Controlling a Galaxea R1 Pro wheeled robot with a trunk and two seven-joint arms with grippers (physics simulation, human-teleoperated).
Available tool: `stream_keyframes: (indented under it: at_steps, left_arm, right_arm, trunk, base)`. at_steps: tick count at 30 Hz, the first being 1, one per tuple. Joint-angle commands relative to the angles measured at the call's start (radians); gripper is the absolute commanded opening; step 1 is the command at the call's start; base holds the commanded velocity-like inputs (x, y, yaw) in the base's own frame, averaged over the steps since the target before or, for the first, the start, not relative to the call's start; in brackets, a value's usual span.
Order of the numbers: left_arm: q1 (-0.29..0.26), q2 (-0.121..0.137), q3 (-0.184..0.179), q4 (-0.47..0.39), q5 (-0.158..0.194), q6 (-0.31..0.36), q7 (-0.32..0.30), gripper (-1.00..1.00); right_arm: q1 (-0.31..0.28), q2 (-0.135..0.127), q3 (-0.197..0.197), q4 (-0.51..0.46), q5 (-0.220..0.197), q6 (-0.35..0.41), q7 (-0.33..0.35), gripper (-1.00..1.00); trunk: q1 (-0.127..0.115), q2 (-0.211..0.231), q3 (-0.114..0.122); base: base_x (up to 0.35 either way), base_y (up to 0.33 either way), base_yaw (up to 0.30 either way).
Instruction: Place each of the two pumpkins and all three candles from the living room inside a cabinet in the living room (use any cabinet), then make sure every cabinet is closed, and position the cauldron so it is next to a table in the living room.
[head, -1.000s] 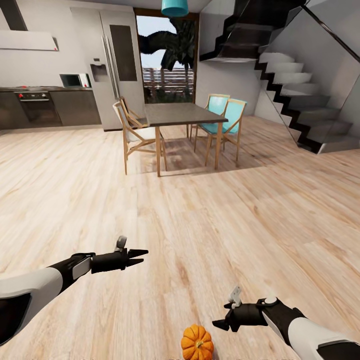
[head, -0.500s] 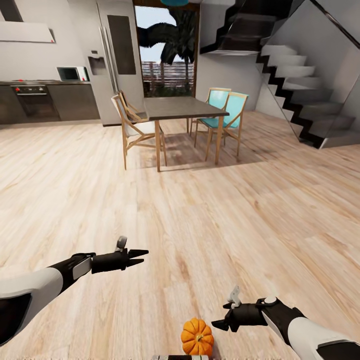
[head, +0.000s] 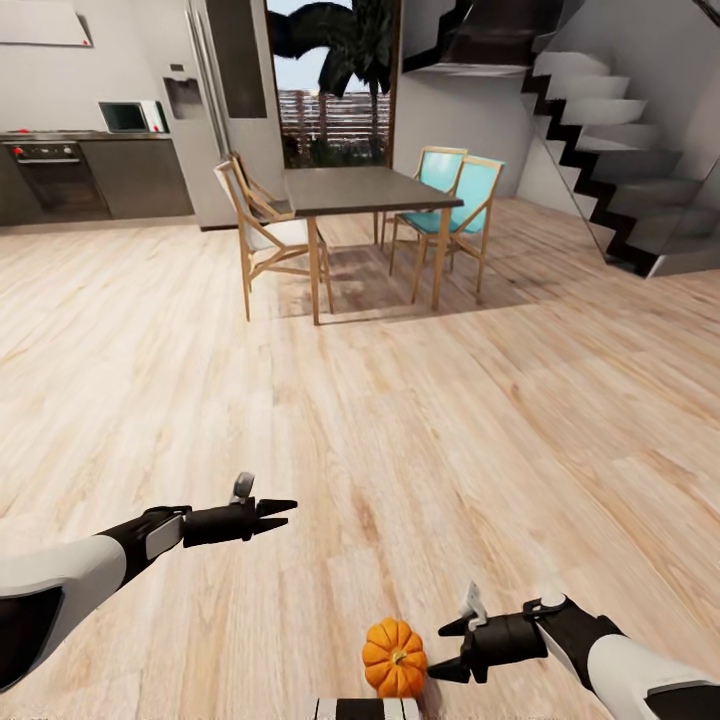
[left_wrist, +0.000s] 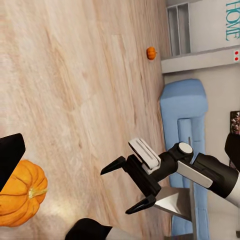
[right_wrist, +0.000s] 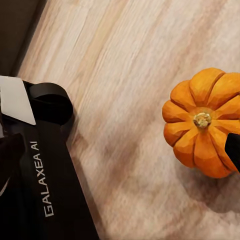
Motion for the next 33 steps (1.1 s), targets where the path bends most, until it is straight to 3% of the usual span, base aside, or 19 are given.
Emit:
stream_keyframes:
  at_steps: [1, 5, 10, 15, 21, 33]
  left_arm:
    - [0.000, 0.000, 0.001, 0.000, 0.000, 0.000, 0.000, 1.00]
    - [0.001, -0.002, 0.000, 0.000, 0.001, 0.000, 0.002, 1.00]
    - [0.001, -0.006, -0.001, 0.000, 0.000, 0.000, 0.004, 1.00]
    - [0.002, -0.005, 0.000, 0.000, 0.001, 0.000, 0.003, 1.00]
    - [0.002, -0.002, 0.001, 0.000, 0.001, 0.000, 0.003, 1.00]
    - [0.002, -0.002, 0.001, -0.001, 0.000, 0.000, 0.001, 1.00]
  right_arm:
    - [0.000, 0.000, -0.001, 0.000, 0.000, 0.000, 0.000, 1.00]
    - [0.000, -0.019, -0.010, -0.006, -0.009, 0.001, -0.002, 1.00]
    - [-0.010, -0.049, -0.038, -0.038, -0.056, 0.005, -0.009, 1.00]
    - [-0.012, -0.096, -0.044, -0.083, -0.087, 0.000, -0.007, 1.00]
    - [-0.004, -0.105, -0.043, -0.077, -0.131, -0.069, 0.001, 1.00]
    - [-0.003, -0.116, -0.043, -0.067, -0.135, -0.092, 0.002, 1.00]
  trunk:
    - [0.000, 0.000, -0.004]
    - [0.002, -0.001, -0.019]
    - [0.004, -0.002, -0.039]
    - [0.007, -0.004, -0.058]
    - [0.009, -0.005, -0.081]
    - [0.015, -0.008, -0.128]
  base:
    - [0.000, 0.000, 0.000]
    - [0.000, 0.000, 0.000]
    - [0.000, 0.000, 0.000]
    - [0.000, 0.000, 0.000]
    - [0.000, 0.000, 0.000]
    - [0.000, 0.000, 0.000]
